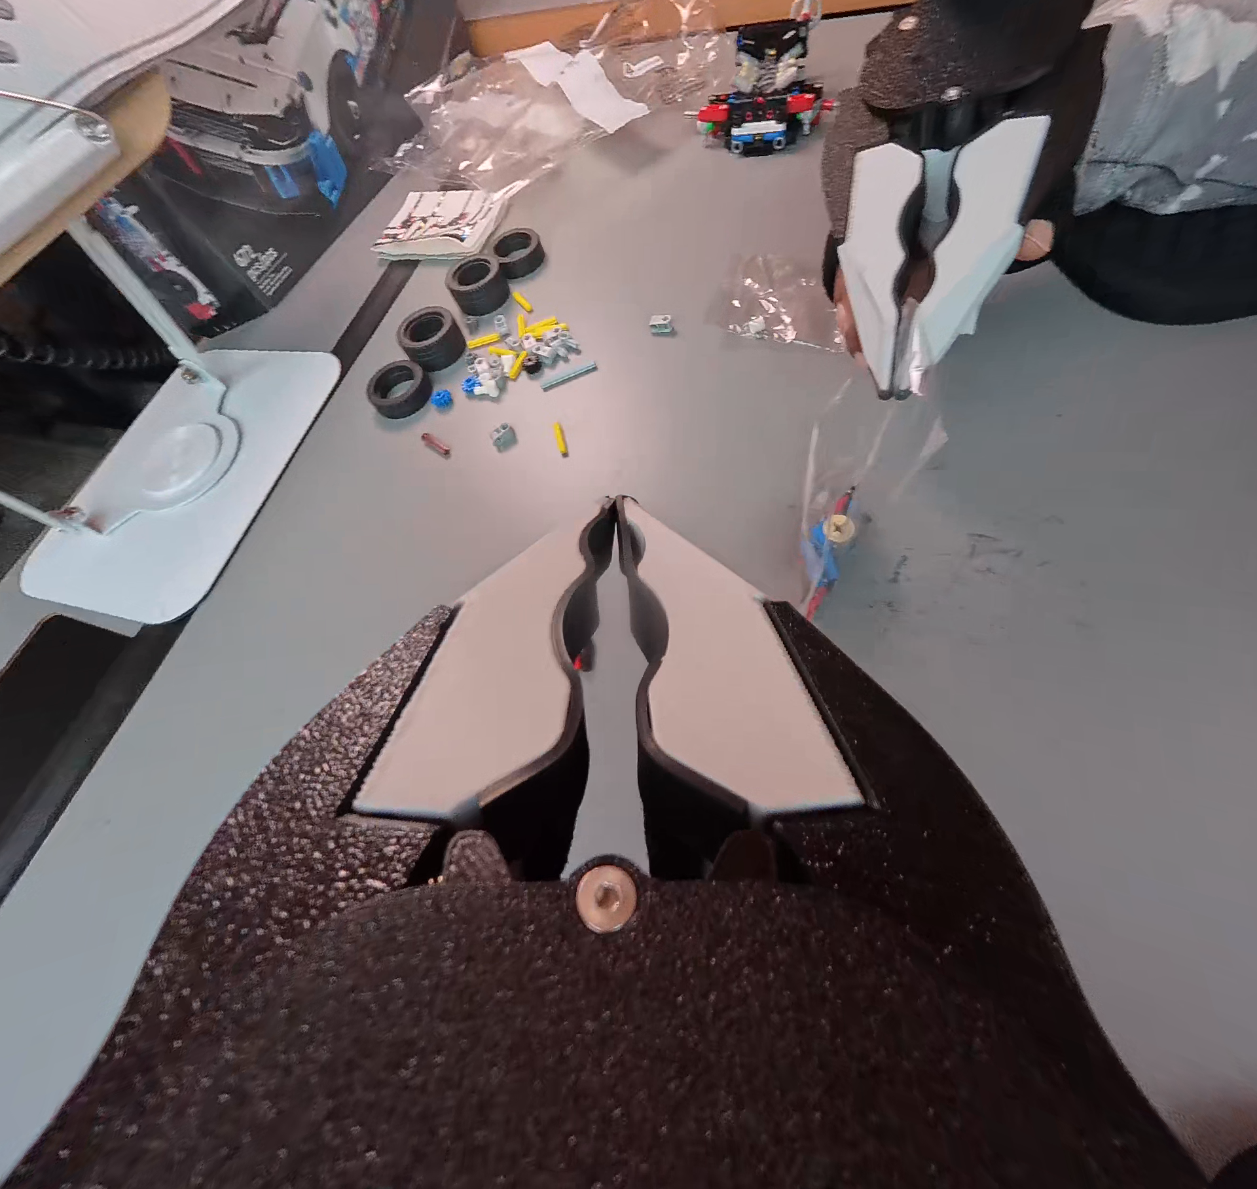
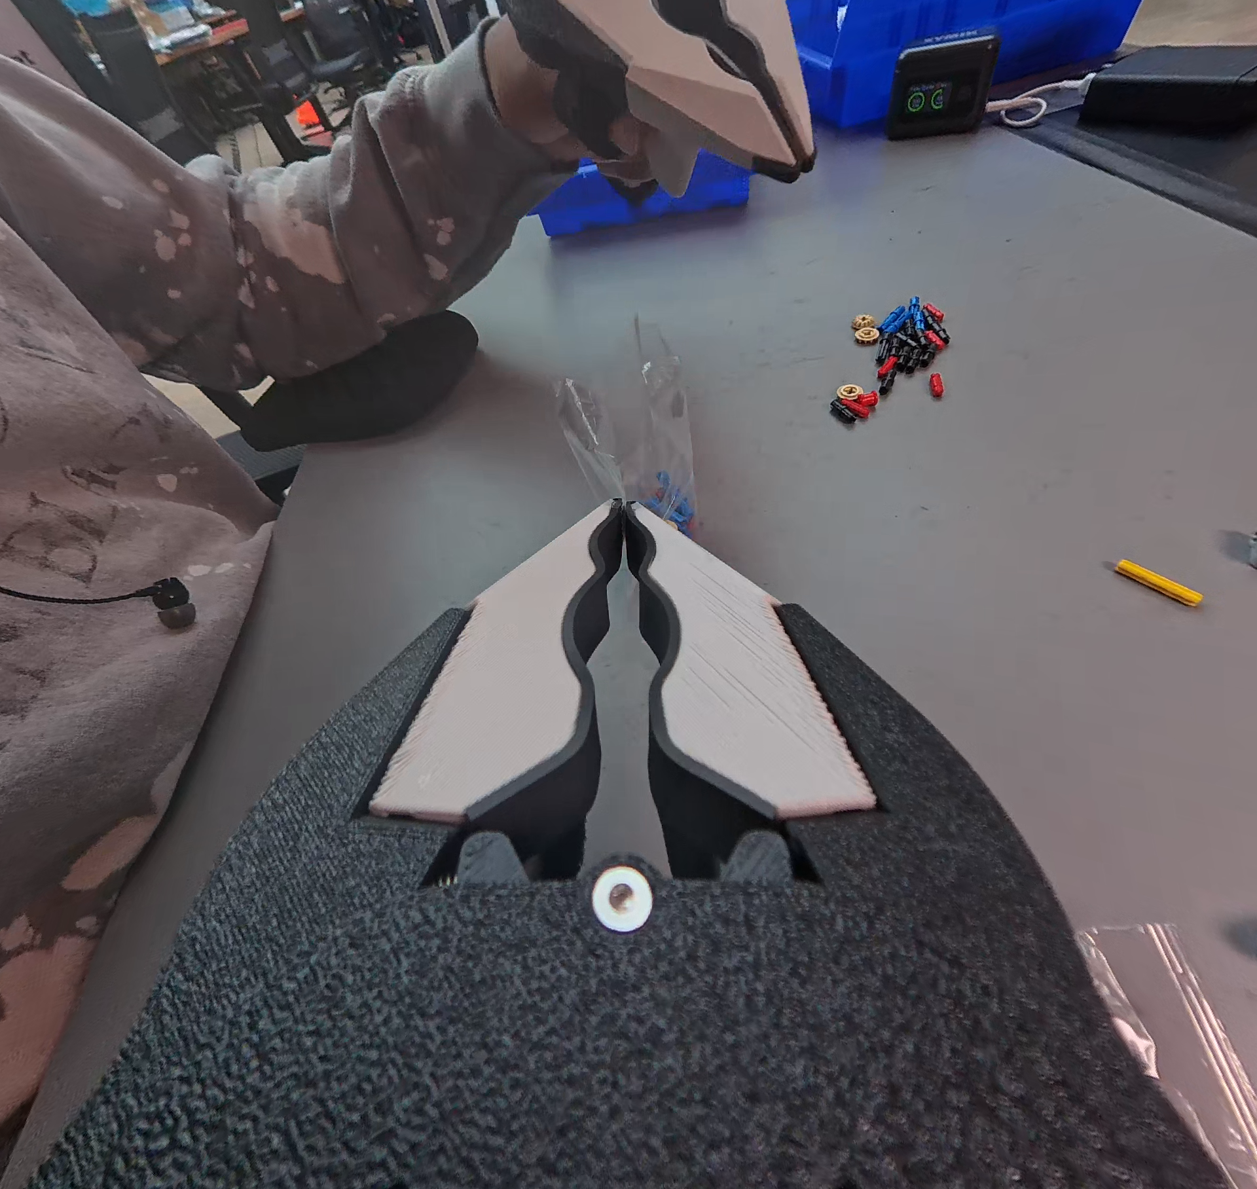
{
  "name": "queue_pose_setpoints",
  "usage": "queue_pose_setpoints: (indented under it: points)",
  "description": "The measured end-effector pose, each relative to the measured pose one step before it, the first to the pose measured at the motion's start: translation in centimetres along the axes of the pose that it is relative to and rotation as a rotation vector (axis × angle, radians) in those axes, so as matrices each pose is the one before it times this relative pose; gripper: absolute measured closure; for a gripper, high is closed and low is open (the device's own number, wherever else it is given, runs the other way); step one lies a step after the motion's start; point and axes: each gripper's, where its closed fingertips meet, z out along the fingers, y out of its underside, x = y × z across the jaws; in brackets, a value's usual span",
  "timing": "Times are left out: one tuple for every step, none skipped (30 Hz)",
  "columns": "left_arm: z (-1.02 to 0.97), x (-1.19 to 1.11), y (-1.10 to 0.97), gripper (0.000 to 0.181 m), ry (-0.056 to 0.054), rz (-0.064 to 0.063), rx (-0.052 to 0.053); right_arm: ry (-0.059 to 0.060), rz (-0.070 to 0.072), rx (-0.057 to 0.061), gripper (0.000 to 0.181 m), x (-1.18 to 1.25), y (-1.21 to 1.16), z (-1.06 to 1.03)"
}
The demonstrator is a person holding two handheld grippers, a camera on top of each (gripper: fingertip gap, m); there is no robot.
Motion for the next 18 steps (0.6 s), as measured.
queue_pose_setpoints:
  points:
    - [-0.200, -0.930, 0.316, 0.181, -0.0315, -0.0225, 0.0012, -0.0006, -0.0005, -0.0007, 0.181, -0.024, 0.005, 0.024]
    - [-0.273, -1.006, 0.329, 0.181, -0.0309, -0.0259, 0.0055, -0.0007, -0.0006, -0.0010, 0.181, -0.029, 0.012, 0.014]
    - [-0.326, -1.006, 0.295, 0.181, -0.0294, -0.0245, 0.0092, 0.0002, -0.0015, -0.0011, 0.181, -0.023, 0.018, 0.009]
    - [-0.330, -1.018, 0.286, 0.181, -0.0297, -0.0228, 0.0085, 0.0010, -0.0016, -0.0004, 0.181, -0.005, -0.011, 0.003]
    - [-0.318, -1.057, 0.320, 0.181, -0.0322, -0.0233, 0.0056, 0.0007, -0.0008, -0.0003, 0.181, 0.005, -0.005, -0.001]
    - [-0.235, -1.039, 0.402, 0.181, -0.0300, -0.0265, 0.0000, 0.0002, 0.0003, 0.0002, 0.181, 0.010, -0.003, -0.003]
    - [-0.162, -0.985, 0.491, 0.181, -0.0271, -0.0277, -0.0054, -0.0006, 0.0014, 0.0004, 0.181, 0.008, 0.008, 0.010]
    - [-0.058, -0.923, 0.636, 0.181, -0.0253, -0.0252, -0.0130, -0.0008, 0.0014, 0.0001, 0.181, 0.004, 0.012, 0.008]
    - [0.095, -0.719, 0.843, 0.181, -0.0141, -0.0227, -0.0246, -0.0008, 0.0008, -0.0002, 0.181, -0.002, 0.007, 0.007]
    - [0.259, -0.520, 1.007, 0.177, -0.0036, -0.0234, -0.0321, -0.0008, 0.0003, -0.0004, 0.181, -0.013, 0.008, 0.021]
    - [0.371, -0.448, 1.058, 0.171, -0.0010, -0.0220, -0.0322, -0.0004, -0.0001, -0.0004, 0.181, -0.008, 0.012, 0.013]
    - [0.427, -0.283, 1.060, 0.167, 0.0064, -0.0189, -0.0317, -0.0006, -0.0001, -0.0004, 0.181, -0.014, 0.015, 0.004]
    - [0.491, -0.167, 1.086, 0.164, 0.0120, -0.0184, -0.0366, 0.0000, 0.0000, -0.0001, 0.181, -0.002, 0.015, -0.006]
    - [0.523, -0.186, 1.091, 0.159, 0.0089, -0.0149, -0.0402, 0.0008, -0.0001, 0.0000, 0.181, 0.021, -0.004, -0.028]
    - [0.522, -0.146, 0.937, 0.156, 0.0086, -0.0074, -0.0337, 0.0005, 0.0001, 0.0003, 0.181, 0.015, -0.007, -0.026]
    - [0.471, -0.057, 0.726, 0.156, 0.0112, -0.0037, -0.0236, 0.0003, 0.0006, 0.0006, 0.181, 0.019, -0.002, -0.025]
    - [0.426, -0.061, 0.578, 0.155, 0.0086, -0.0038, -0.0195, 0.0003, 0.0009, 0.0002, 0.181, 0.020, 0.012, -0.025]
    - [0.373, -0.059, 0.512, 0.155, 0.0063, -0.0012, -0.0195, 0.0002, 0.0007, -0.0002, 0.181, 0.014, 0.015, -0.015]
